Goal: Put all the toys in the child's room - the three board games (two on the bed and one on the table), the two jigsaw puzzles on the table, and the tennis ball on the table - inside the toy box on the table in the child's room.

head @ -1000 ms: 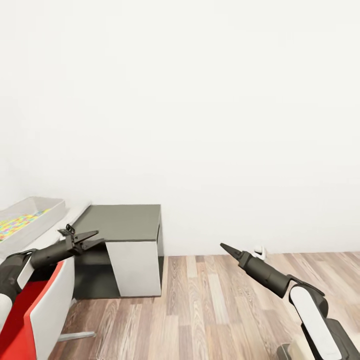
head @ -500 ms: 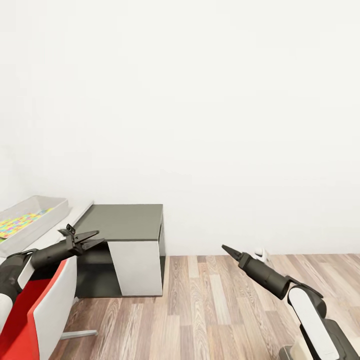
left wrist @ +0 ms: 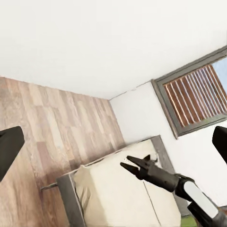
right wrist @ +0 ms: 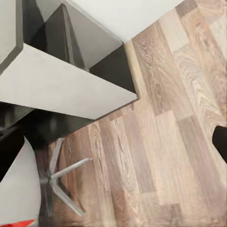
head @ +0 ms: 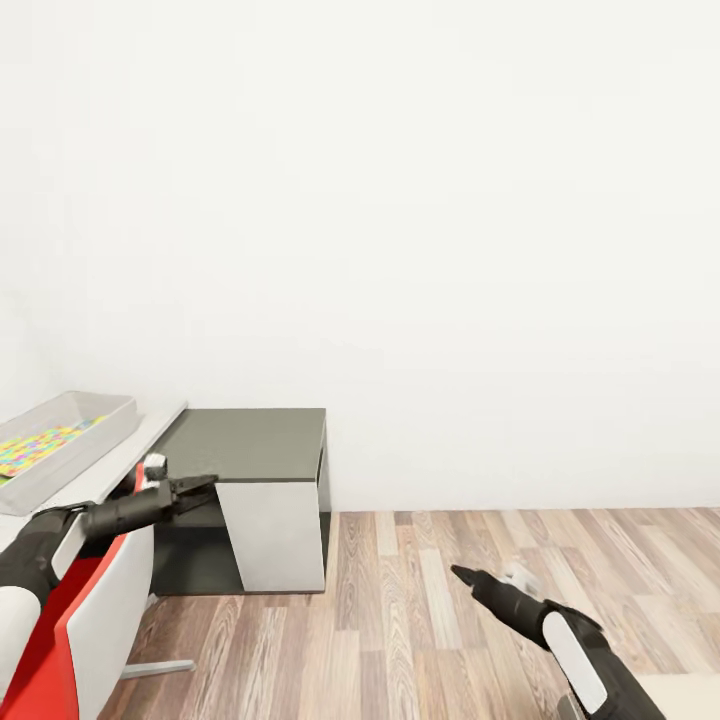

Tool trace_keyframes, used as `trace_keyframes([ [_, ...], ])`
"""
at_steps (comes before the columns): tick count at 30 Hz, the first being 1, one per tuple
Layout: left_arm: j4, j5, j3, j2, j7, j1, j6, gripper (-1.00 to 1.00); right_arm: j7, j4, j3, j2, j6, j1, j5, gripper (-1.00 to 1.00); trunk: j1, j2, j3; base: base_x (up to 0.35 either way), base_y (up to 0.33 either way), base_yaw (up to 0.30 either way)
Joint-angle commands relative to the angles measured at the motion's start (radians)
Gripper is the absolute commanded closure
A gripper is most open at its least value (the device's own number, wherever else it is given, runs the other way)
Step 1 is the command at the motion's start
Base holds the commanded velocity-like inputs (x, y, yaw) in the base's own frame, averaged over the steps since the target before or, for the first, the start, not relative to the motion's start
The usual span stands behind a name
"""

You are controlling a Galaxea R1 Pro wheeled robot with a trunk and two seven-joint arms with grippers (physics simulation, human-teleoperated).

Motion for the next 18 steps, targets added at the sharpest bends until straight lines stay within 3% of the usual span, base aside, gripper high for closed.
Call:
trace_keyframes([
  [1,0.004,-0.002,0.000,-0.015,0.075,0.002,0.009,-1.00,-0.001,0.076,-0.003,0.007,-0.013,-0.010,0.029,-1.00,0.001,-0.003,-0.002,0.000,0.000,0.000],
  [3,0.015,-0.008,-0.001,-0.046,0.224,0.012,-0.005,-1.00,-0.006,0.195,0.000,0.016,-0.082,-0.019,0.074,-1.00,0.001,-0.003,-0.002,0.000,0.000,0.000],
  [6,0.043,-0.028,-0.005,-0.069,0.383,0.053,-0.057,-1.00,-0.010,0.334,0.012,0.022,-0.185,-0.021,0.125,-1.00,0.001,-0.003,-0.002,0.000,0.000,0.000],
  [11,0.146,-0.079,-0.020,-0.089,0.523,0.106,-0.178,-1.00,-0.022,0.572,0.043,0.036,-0.317,-0.022,0.204,-1.00,0.001,-0.003,-0.002,0.000,0.000,0.000],
  [14,0.322,-0.153,-0.027,-0.120,0.617,0.128,-0.360,-1.00,-0.047,0.737,0.053,0.053,-0.440,-0.021,0.234,-1.00,0.001,-0.003,-0.002,0.000,0.000,0.000],
  [15,0.394,-0.192,-0.028,-0.128,0.670,0.134,-0.440,-1.00,-0.064,0.782,0.054,0.061,-0.466,-0.019,0.238,-1.00,0.001,-0.003,-0.002,0.000,0.000,0.000],
  [16,0.427,-0.209,-0.028,-0.131,0.698,0.138,-0.477,-1.00,-0.073,0.799,0.055,0.064,-0.476,-0.019,0.240,-1.00,0.001,-0.003,-0.002,0.000,0.000,0.000],
  [17,0.483,-0.242,-0.029,-0.136,0.766,0.152,-0.552,-1.00,-0.093,0.823,0.056,0.071,-0.489,-0.019,0.242,-1.00,0.001,-0.003,-0.002,0.000,0.000,0.000],
  [18,0.531,-0.274,-0.029,-0.141,0.886,0.187,-0.650,-1.00,-0.125,0.843,0.057,0.078,-0.501,-0.019,0.246,-1.00,0.001,-0.003,-0.002,0.000,0.000,0.000],
])
